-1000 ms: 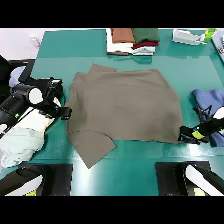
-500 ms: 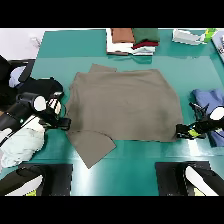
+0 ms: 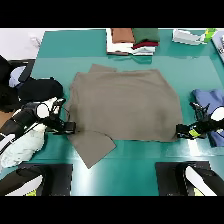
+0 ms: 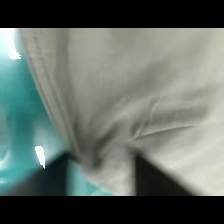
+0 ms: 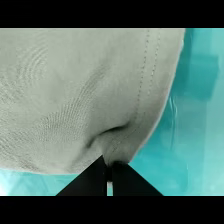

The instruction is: Fold the shirts.

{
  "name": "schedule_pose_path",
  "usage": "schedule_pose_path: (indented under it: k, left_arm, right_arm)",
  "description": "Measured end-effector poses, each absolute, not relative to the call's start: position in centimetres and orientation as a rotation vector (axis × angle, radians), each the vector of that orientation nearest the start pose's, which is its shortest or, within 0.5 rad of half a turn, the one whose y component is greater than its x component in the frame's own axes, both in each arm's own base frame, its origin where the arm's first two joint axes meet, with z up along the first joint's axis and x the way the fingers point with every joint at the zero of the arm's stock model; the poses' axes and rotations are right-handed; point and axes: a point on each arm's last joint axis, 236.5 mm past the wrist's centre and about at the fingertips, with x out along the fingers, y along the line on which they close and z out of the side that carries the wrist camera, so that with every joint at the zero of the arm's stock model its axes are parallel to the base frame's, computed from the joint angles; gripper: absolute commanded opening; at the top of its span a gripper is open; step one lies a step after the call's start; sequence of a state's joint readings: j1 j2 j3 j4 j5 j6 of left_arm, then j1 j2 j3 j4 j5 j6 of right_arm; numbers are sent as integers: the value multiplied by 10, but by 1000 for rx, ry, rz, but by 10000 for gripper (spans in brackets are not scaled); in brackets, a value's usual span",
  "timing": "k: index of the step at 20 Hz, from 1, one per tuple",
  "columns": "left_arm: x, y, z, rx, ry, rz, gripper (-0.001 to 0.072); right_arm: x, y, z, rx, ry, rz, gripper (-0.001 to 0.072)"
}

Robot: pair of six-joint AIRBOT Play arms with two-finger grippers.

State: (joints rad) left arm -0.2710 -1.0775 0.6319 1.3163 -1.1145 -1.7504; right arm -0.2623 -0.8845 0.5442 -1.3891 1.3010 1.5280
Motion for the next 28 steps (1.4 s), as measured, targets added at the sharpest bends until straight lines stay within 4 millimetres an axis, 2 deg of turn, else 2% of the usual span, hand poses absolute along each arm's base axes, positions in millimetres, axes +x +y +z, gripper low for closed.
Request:
schedule_pose_path:
  k: [2, 4, 6, 8, 10, 12, 14, 16, 19, 22, 24, 26, 28]
  left_arm:
    - [214, -118, -85, -188, 1605, -183, 24]
    - [221, -120, -70, -181, 1564, -206, 24]
    - [246, -123, -32, -174, 1429, -235, 24]
    - [280, -122, 35, -151, 1220, -259, 24]
    - [307, -117, 134, -130, 947, -273, 24]
    - [312, -106, 237, -118, 689, -273, 23]
    - [296, -93, 341, -126, 438, -273, 23]
    - [267, -80, 421, -139, 237, -273, 23]
    - [225, -63, 500, -158, 15, -273, 22]
    - [193, -51, 552, -172, -156, -272, 22]
    - [187, -47, 564, -172, -197, -267, 22]
    - [205, -47, 556, -155, -155, -243, 22]
    - [243, -52, 523, -112, -13, -210, 24]
  right_arm:
    - [192, -9, -62, 354, 1570, -71, 18]
    - [209, -13, -44, 342, 1518, -70, 18]
    - [233, -18, -15, 326, 1440, -65, 18]
    - [259, -24, 28, 301, 1338, -61, 18]
    - [287, -31, 90, 264, 1187, -58, 18]
    - [308, -36, 164, 221, 1000, -59, 18]
    - [315, -37, 242, 176, 801, -60, 18]
    - [308, -36, 315, 134, 612, -68, 17]
    - [285, -35, 398, 80, 401, -88, 16]
    - [264, -31, 451, 46, 266, -98, 15]
    - [259, -30, 466, 35, 246, -99, 15]
    - [264, -32, 467, 36, 266, -101, 15]
    - [276, -37, 453, 49, 319, -105, 15]
